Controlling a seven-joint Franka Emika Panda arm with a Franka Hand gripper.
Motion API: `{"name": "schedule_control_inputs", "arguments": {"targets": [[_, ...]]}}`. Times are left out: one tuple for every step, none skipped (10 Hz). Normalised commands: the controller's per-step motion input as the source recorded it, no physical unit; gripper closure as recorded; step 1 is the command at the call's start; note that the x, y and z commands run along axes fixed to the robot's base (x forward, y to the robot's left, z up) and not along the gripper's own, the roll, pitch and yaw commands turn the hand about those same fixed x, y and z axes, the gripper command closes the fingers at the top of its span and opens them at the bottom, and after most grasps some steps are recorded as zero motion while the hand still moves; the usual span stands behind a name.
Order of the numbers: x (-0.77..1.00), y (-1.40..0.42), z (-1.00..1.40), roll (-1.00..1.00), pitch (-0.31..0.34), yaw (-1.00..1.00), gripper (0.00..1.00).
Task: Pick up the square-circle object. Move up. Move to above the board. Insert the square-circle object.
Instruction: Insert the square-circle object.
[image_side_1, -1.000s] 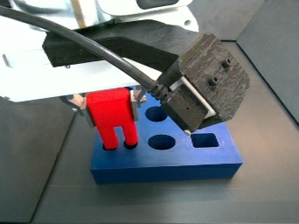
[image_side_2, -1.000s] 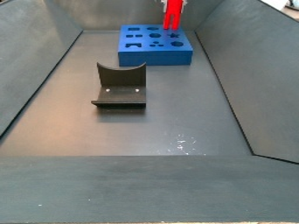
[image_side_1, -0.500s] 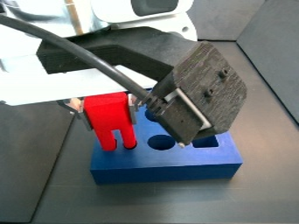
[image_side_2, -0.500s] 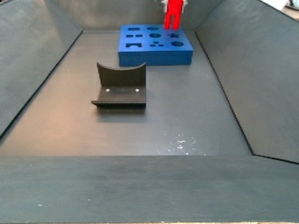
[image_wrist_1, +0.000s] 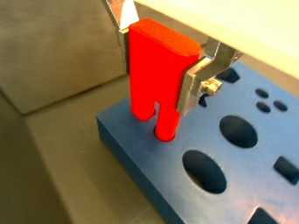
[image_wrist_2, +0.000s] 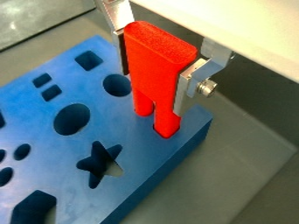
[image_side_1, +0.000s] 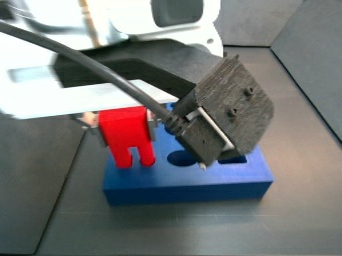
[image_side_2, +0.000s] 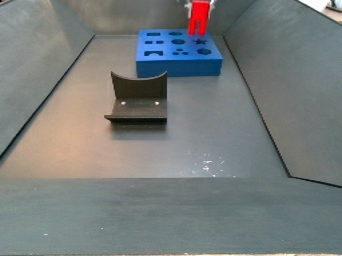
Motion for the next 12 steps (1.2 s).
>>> {"name": "schedule_control_inputs", "arguments": {"targets": [[0.02,0.09,-0.18,-0.15,-0.056,-0.01,1.0],[0.0,0.0,-0.04,0.0,0.0,0.0,1.0],[-0.04,0.0,-0.65,0.0,-0.143,0.0,1.0],[0.0,0.0,-1.0,0.0,-0.101,0.0,1.0],[0.0,0.0,-1.0,0.0,-0.083,0.0,1.0],[0.0,0.01,-1.0,0.0,-0.084,0.0,1.0],[0.0,0.0,-1.0,0.0,-0.083,0.0,1.0],[0.0,0.03,-1.0,0.0,-0.093,0.0,1.0],[0.0,0.01,-1.0,0.0,-0.099,0.0,1.0],[0.0,0.0,-0.74,0.0,-0.166,0.0,1.0],[-0.03,0.0,-0.26,-0.04,-0.176,0.0,1.0],[0.0,0.0,-0.07,0.0,0.0,0.0,1.0]]}}
